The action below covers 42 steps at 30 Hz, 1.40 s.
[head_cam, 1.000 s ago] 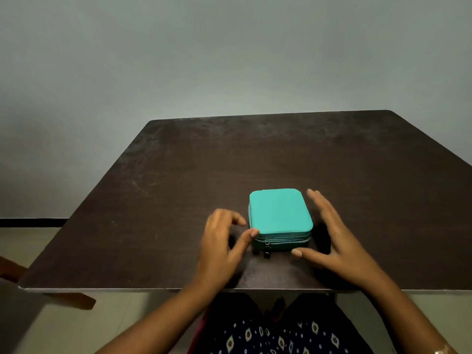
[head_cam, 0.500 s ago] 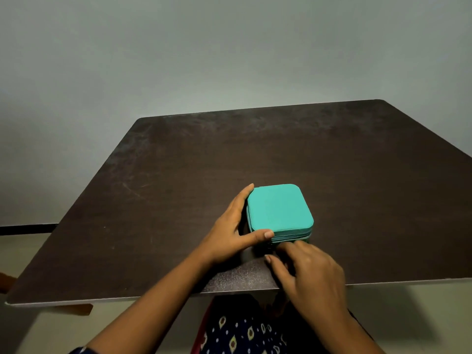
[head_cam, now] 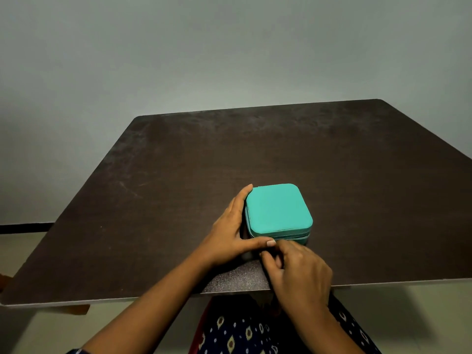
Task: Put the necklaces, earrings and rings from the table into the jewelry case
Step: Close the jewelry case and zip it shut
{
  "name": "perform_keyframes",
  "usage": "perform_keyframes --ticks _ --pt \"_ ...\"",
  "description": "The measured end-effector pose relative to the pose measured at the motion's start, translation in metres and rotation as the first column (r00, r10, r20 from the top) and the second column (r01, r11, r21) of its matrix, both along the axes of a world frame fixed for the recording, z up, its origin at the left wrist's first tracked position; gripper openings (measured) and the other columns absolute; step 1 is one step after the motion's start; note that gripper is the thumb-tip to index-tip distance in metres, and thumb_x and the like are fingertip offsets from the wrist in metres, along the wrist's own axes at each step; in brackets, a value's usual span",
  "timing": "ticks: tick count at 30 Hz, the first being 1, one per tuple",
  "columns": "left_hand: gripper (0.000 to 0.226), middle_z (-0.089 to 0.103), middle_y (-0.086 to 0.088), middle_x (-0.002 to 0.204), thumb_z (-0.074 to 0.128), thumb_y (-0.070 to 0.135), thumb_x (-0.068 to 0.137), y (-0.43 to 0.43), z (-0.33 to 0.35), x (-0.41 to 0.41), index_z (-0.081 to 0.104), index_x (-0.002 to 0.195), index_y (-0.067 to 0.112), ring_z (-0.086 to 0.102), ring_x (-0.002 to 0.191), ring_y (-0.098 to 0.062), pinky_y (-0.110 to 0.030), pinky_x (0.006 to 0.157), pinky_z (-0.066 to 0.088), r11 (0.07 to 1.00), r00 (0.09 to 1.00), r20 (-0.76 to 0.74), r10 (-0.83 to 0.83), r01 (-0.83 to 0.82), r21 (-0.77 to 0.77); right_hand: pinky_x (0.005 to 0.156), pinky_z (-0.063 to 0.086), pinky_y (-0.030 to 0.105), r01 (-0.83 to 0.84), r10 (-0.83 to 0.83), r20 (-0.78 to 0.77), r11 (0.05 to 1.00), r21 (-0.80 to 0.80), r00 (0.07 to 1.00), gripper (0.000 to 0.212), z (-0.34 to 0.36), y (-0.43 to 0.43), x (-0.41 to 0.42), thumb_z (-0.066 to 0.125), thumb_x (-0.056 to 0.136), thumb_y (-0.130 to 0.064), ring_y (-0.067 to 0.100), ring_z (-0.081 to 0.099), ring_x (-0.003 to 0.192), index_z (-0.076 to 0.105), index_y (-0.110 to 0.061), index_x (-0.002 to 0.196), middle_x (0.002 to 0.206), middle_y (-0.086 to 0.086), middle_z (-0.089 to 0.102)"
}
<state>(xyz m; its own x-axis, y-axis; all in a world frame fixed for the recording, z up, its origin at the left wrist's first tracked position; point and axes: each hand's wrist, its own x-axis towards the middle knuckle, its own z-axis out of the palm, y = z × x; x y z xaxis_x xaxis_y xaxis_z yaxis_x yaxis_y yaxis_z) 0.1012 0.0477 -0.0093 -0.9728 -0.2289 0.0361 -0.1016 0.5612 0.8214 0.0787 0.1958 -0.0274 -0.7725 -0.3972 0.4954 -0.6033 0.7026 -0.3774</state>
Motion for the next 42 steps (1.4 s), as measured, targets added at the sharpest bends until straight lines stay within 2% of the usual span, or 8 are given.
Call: perform_keyframes --ticks 4,7,15,22,27,32,38,42 --pt "0.101 0.026 0.016 0.148 0.066 0.066 0.056 0.001 0.001 0.001 0.005 0.135 0.055 0.027 0.136 -0.006 -0.042 0.112 0.028 1.000 1.000 0.001 -0.003 0.003 -0.019 0.051 0.007 0.006 0.001 -0.001 0.000 0.996 -0.091 1.000 0.026 0.000 -0.001 -0.001 0.053 0.069 -0.033 0.012 0.047 0.038 0.046 -0.021 0.047 0.042 -0.007 0.048" --pt "0.101 0.025 0.016 0.148 0.065 0.067 0.056 0.001 0.000 0.001 0.006 0.136 0.053 0.027 0.136 -0.005 -0.042 0.112 0.028 1.000 1.000 -0.006 -0.001 0.001 -0.025 0.050 0.008 0.005 -0.040 0.043 0.017 0.990 -0.135 0.999 0.024 -0.001 0.000 -0.001 0.045 0.071 -0.035 0.008 0.040 0.039 0.039 -0.023 0.050 0.042 -0.007 0.044" --pt "0.101 0.021 0.017 0.150 0.061 0.068 0.059 0.001 0.001 0.002 0.004 0.140 0.048 0.023 0.137 -0.003 -0.041 0.113 0.026 0.999 1.000 -0.003 -0.011 0.011 -0.044 0.049 0.018 0.007 -0.129 0.132 0.003 0.973 -0.191 0.991 0.020 -0.004 0.021 -0.005 0.049 0.073 -0.032 0.007 0.040 0.044 0.051 -0.022 0.056 0.048 -0.009 0.044" --pt "0.100 0.022 0.021 0.145 0.061 0.067 0.058 -0.001 0.000 0.002 0.002 0.137 0.051 0.024 0.135 -0.003 -0.038 0.113 0.025 0.999 1.000 0.005 -0.014 0.014 -0.040 0.048 0.029 0.021 -0.089 0.094 0.009 0.972 -0.218 0.996 0.022 -0.006 0.046 -0.020 0.051 0.076 -0.035 0.010 0.045 0.046 0.055 -0.022 0.058 0.051 -0.008 0.046" --pt "0.098 0.020 0.028 0.139 0.061 0.067 0.058 -0.001 0.002 0.003 0.002 0.135 0.052 0.023 0.132 0.002 -0.030 0.112 0.024 0.999 1.000 0.009 -0.026 0.027 -0.037 0.048 0.027 0.016 -0.032 0.040 0.028 0.971 -0.238 0.999 0.024 -0.002 0.059 -0.031 0.050 0.076 -0.039 0.010 0.045 0.049 0.056 -0.023 0.059 0.051 -0.008 0.048" --pt "0.097 0.020 0.020 0.148 0.061 0.067 0.059 -0.002 0.000 0.002 0.002 0.134 0.054 0.022 0.136 0.000 -0.034 0.114 0.024 0.999 1.000 0.006 -0.029 0.029 -0.043 0.047 0.033 0.020 0.000 0.023 0.080 0.963 -0.270 0.997 0.025 -0.001 0.063 -0.037 0.050 0.074 -0.042 0.009 0.047 0.048 0.057 -0.024 0.058 0.050 -0.009 0.050" --pt "0.095 0.021 0.020 0.148 0.061 0.066 0.058 -0.002 0.001 0.002 0.003 0.132 0.056 0.024 0.135 0.000 -0.034 0.114 0.025 0.999 1.000 0.004 -0.029 0.029 -0.031 0.046 0.038 0.027 0.074 -0.035 0.146 0.961 -0.266 0.989 0.020 0.001 0.066 -0.045 0.073 0.073 -0.021 0.010 0.051 0.049 0.060 -0.022 0.058 0.050 -0.007 0.053" --pt "0.096 0.021 0.018 0.150 0.062 0.067 0.058 -0.002 -0.001 0.001 0.002 0.132 0.057 0.023 0.136 -0.001 -0.036 0.114 0.025 0.999 0.999 0.004 -0.034 0.035 -0.035 0.048 0.040 0.029 0.111 -0.060 0.206 0.963 -0.245 0.977 0.018 0.006 0.062 -0.054 0.075 0.071 -0.017 0.013 0.053 0.051 0.061 -0.020 0.059 0.051 -0.006 0.055"
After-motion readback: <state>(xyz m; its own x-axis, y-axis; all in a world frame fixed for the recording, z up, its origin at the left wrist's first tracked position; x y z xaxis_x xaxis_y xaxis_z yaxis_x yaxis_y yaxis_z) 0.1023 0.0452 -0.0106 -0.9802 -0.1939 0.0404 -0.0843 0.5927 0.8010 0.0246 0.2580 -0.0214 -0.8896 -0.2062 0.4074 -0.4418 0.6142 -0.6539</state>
